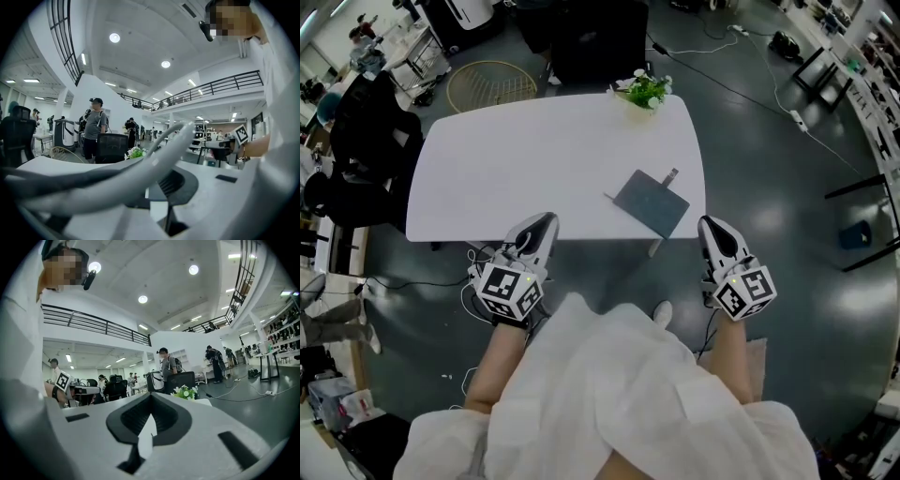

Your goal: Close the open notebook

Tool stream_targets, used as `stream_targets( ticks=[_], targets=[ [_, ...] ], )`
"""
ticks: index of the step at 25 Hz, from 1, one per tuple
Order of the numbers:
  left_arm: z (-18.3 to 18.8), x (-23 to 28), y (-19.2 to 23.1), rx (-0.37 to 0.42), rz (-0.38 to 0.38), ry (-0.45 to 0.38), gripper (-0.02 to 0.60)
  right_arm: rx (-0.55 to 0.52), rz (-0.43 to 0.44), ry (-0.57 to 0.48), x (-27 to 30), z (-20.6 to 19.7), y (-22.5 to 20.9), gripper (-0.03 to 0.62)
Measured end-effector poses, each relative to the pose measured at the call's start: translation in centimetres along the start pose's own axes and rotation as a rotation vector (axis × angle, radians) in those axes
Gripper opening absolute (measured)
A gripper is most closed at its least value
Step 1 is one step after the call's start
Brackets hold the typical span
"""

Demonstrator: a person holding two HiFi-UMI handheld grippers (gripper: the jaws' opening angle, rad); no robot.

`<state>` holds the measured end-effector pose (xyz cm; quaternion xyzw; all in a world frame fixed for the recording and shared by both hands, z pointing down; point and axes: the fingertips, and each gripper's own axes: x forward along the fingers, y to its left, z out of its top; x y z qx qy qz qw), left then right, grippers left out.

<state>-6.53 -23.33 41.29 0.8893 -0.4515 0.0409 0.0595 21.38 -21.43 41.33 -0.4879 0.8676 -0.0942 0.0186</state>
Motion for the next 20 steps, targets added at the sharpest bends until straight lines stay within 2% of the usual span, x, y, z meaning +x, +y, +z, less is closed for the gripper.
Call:
stream_targets(
  ticks=[7, 20],
  targets=[
    [0.8, 0.3, -0.1, -0.001, 0.029, -0.01, 0.015, 0.002, 0.005, -0.019, -0.1, 1.4, -1.1, 0.002],
    [1.8, 1.8, -1.8, 0.01, 0.094, -0.005, 0.015, 0.008, 0.06, 0.019, 0.0, 1.2, -5.0, 0.002]
  ],
)
